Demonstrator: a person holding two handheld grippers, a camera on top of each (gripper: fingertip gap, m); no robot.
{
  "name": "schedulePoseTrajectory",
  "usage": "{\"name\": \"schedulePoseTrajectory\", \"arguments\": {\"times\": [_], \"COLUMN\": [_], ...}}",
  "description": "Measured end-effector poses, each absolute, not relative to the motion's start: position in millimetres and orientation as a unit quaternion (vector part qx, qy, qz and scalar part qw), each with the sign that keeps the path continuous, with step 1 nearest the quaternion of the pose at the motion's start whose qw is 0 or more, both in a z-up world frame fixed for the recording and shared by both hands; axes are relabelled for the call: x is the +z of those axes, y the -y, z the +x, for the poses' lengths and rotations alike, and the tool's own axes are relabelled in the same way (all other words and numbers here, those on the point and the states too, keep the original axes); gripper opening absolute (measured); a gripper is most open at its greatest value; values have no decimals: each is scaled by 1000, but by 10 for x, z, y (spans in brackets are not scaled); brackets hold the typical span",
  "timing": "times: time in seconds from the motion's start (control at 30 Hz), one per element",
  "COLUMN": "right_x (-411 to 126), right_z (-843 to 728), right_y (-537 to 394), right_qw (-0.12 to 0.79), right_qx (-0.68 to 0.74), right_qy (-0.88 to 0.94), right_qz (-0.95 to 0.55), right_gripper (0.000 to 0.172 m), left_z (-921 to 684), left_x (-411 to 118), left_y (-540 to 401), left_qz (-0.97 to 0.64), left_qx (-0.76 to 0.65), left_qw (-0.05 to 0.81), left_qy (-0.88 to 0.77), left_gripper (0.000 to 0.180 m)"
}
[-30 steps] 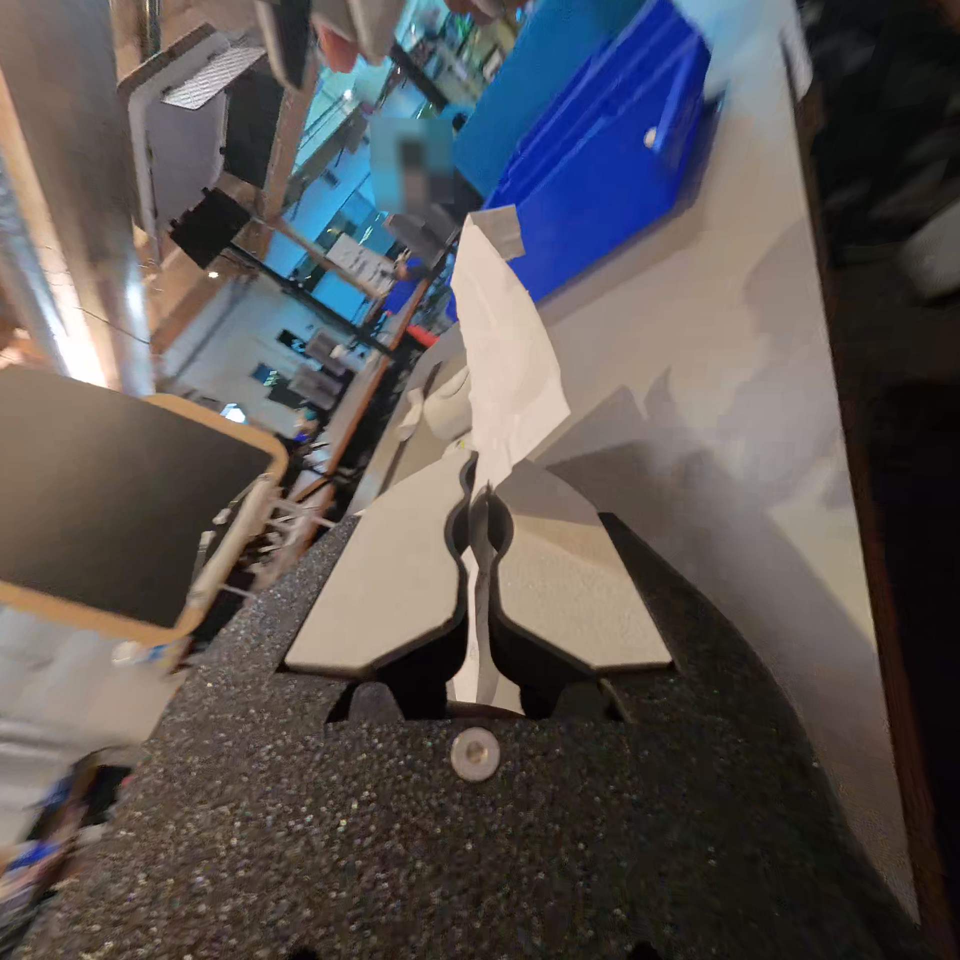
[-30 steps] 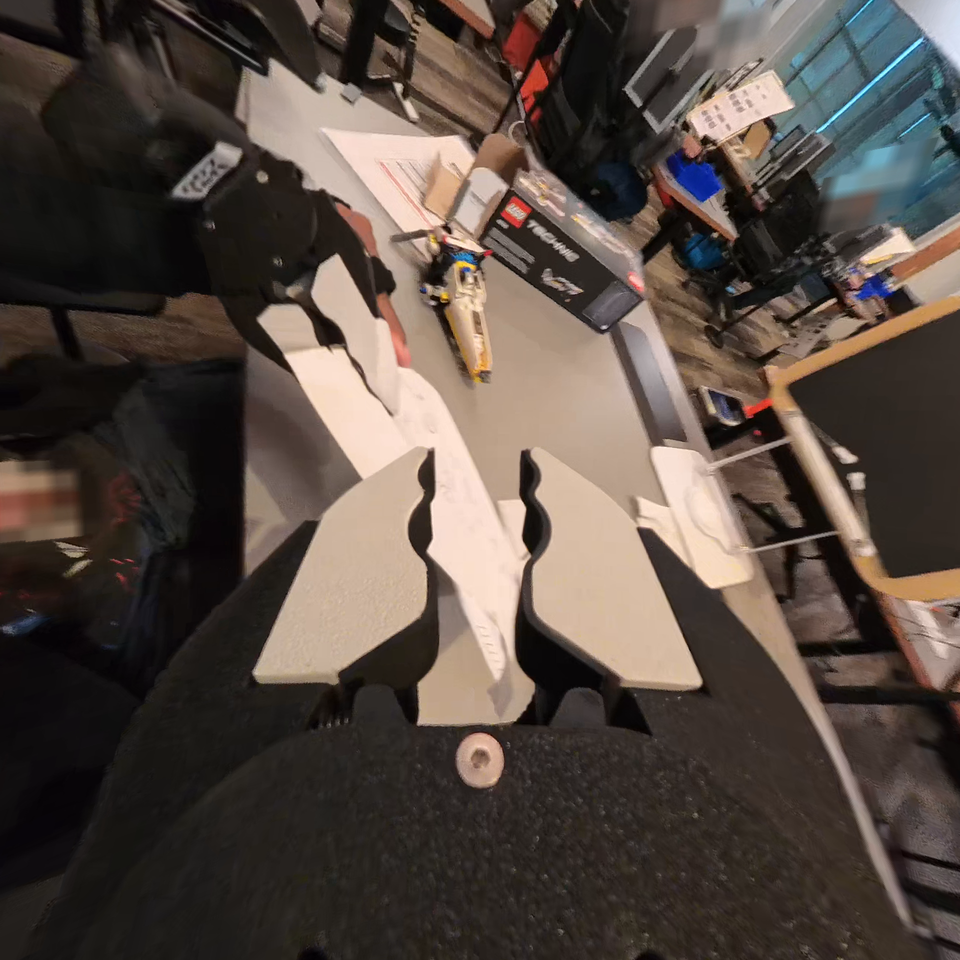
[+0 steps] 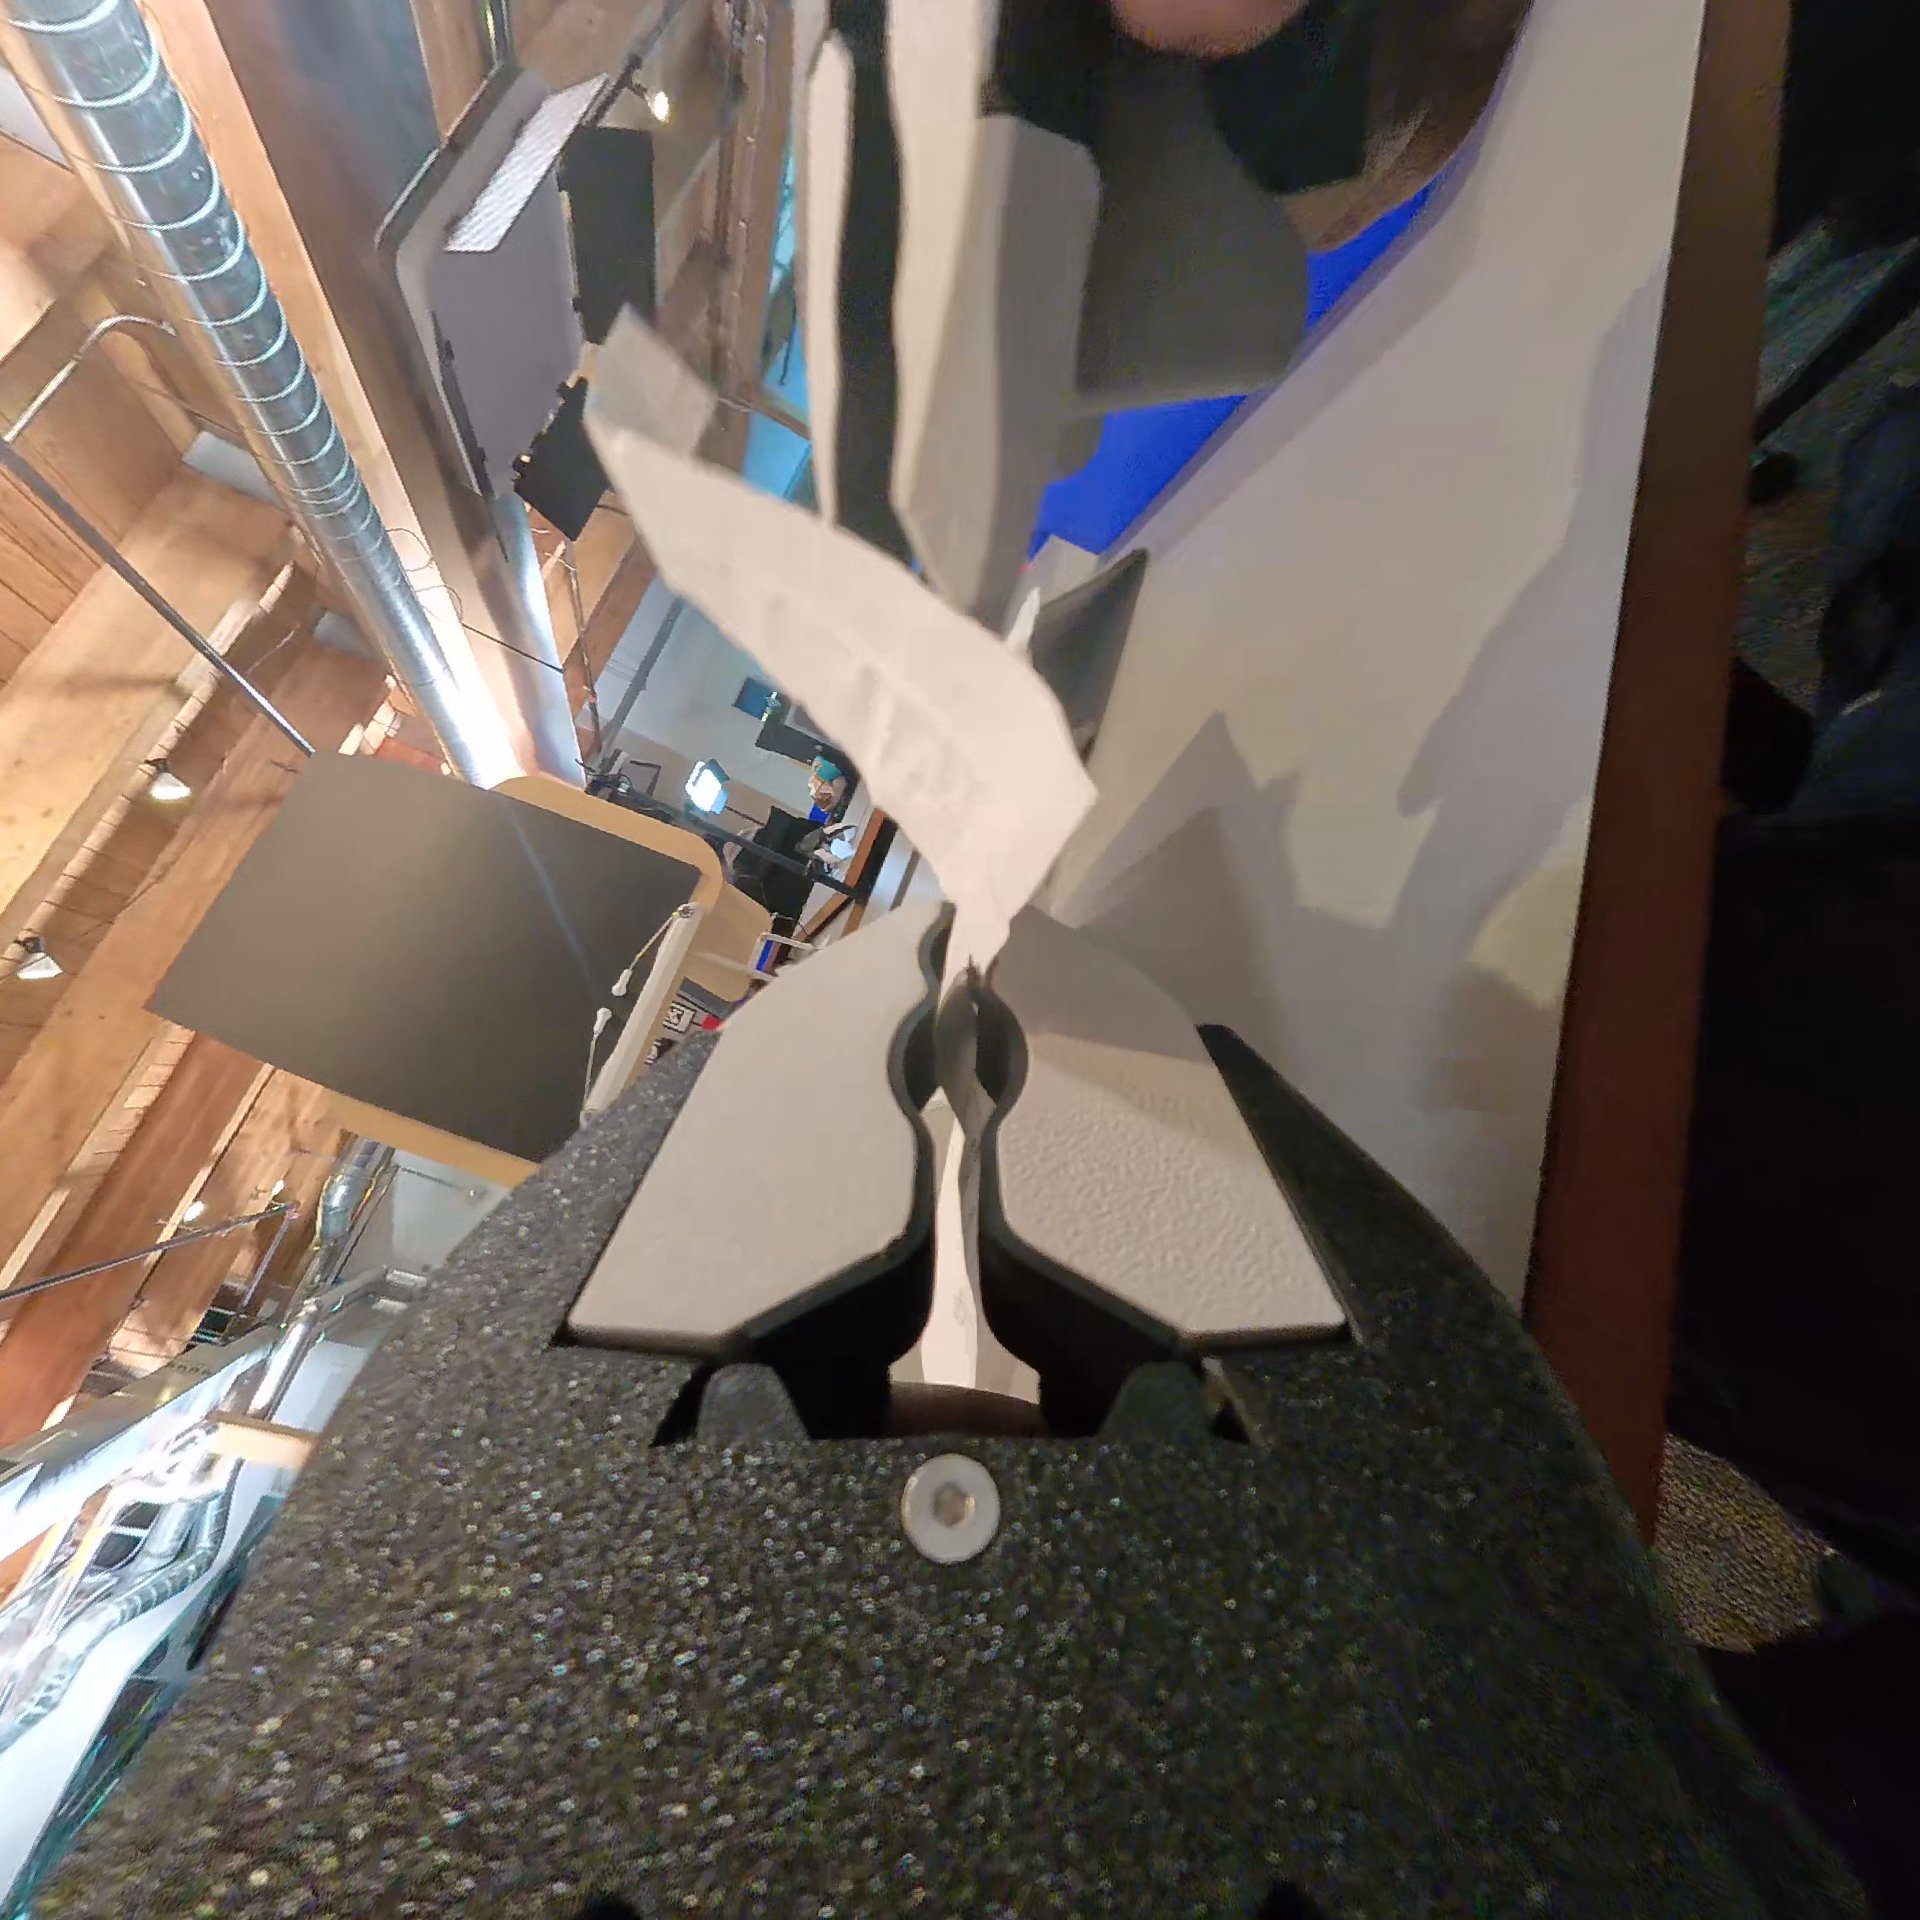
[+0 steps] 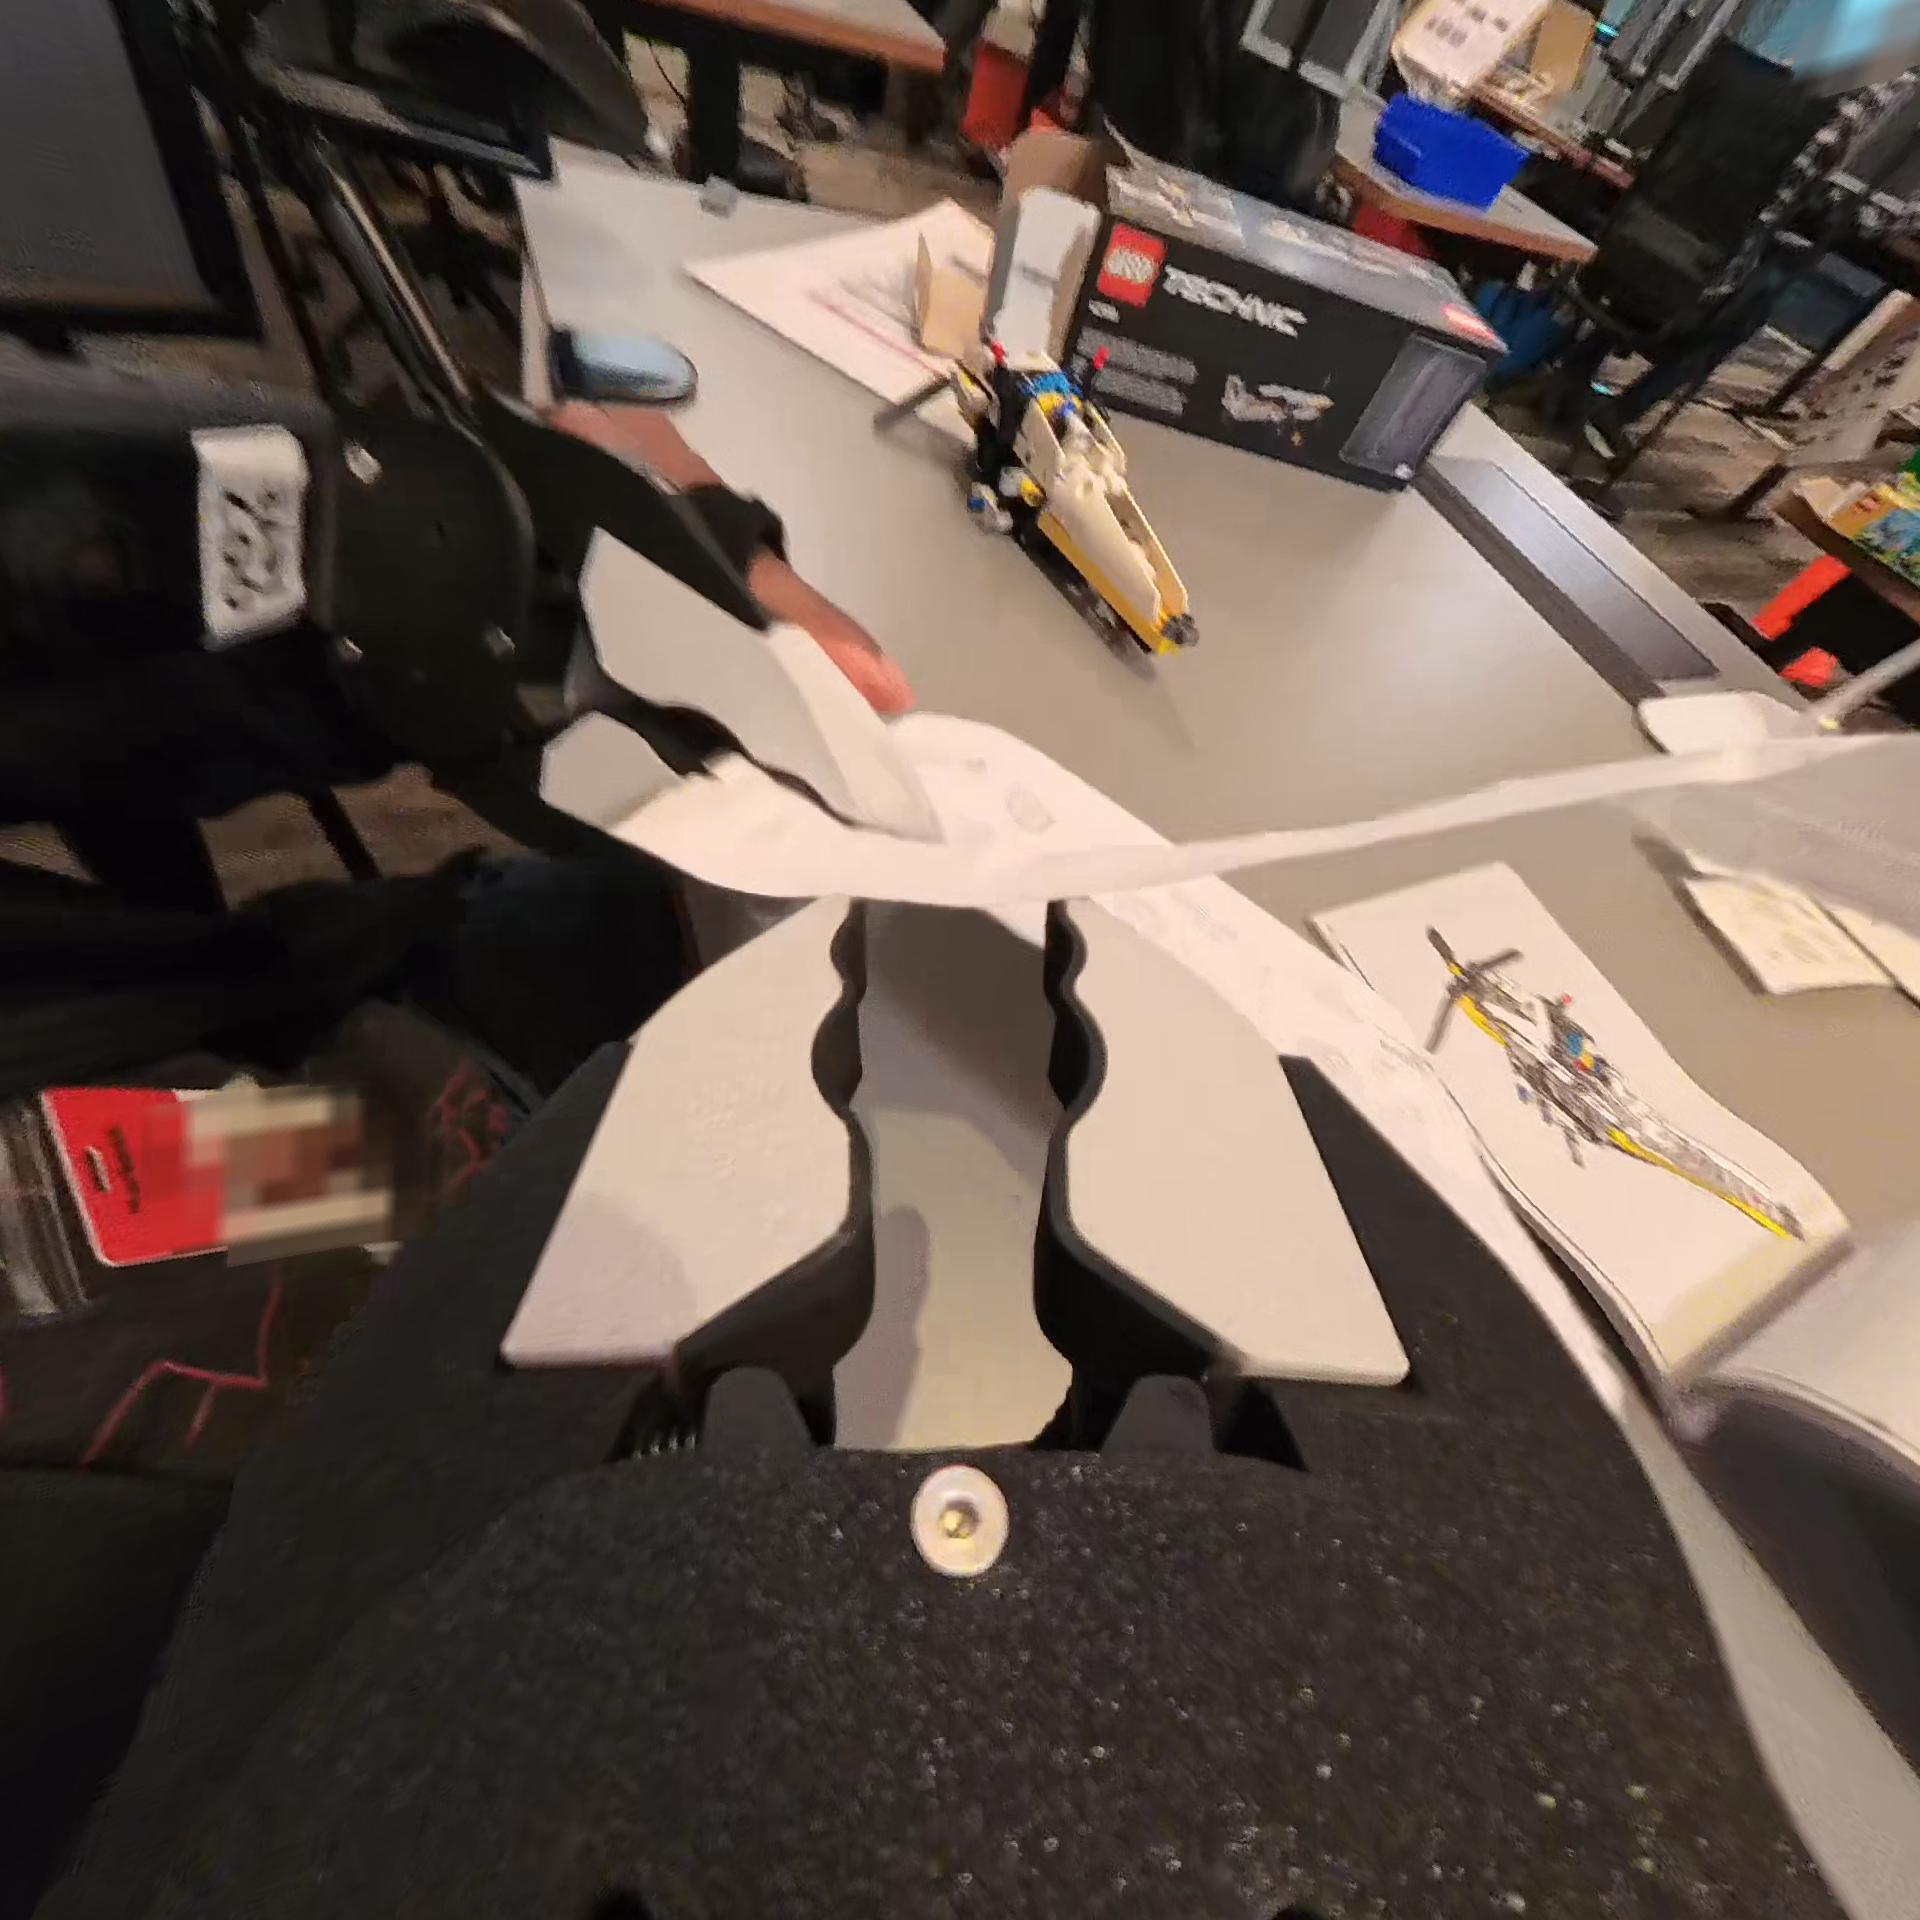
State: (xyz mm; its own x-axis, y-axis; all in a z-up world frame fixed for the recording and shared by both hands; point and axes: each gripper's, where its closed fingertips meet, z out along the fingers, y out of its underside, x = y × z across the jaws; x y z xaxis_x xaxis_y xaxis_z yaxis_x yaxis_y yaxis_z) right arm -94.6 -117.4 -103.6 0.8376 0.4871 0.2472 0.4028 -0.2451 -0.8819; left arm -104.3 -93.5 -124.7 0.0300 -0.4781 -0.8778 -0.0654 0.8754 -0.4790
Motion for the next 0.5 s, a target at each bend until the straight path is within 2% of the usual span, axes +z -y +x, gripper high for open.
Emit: {"name": "schedulePoseTrajectory", "arguments": {"times": [0.17, 0.3, 0.5], "right_x": [-1018, -1136, -1272], "right_z": [-1346, -1462, -1383], "right_y": [1139, 1092, 1090], "right_qw": [555, 535, 517], "right_qx": [112, 113, 119], "right_qy": [313, 314, 248], "right_qz": [-763, -776, -811], "right_gripper": [39, 45, 42], "left_z": [-995, -991, -1007], "left_x": [-1367, -1451, -1436], "left_y": [943, 969, 917], "left_qz": [-210, -200, -197], "left_qx": [-145, -136, -110], "left_qw": [670, 663, 683], "left_qy": [-697, -708, -695], "left_gripper": [4, 5, 7]}}
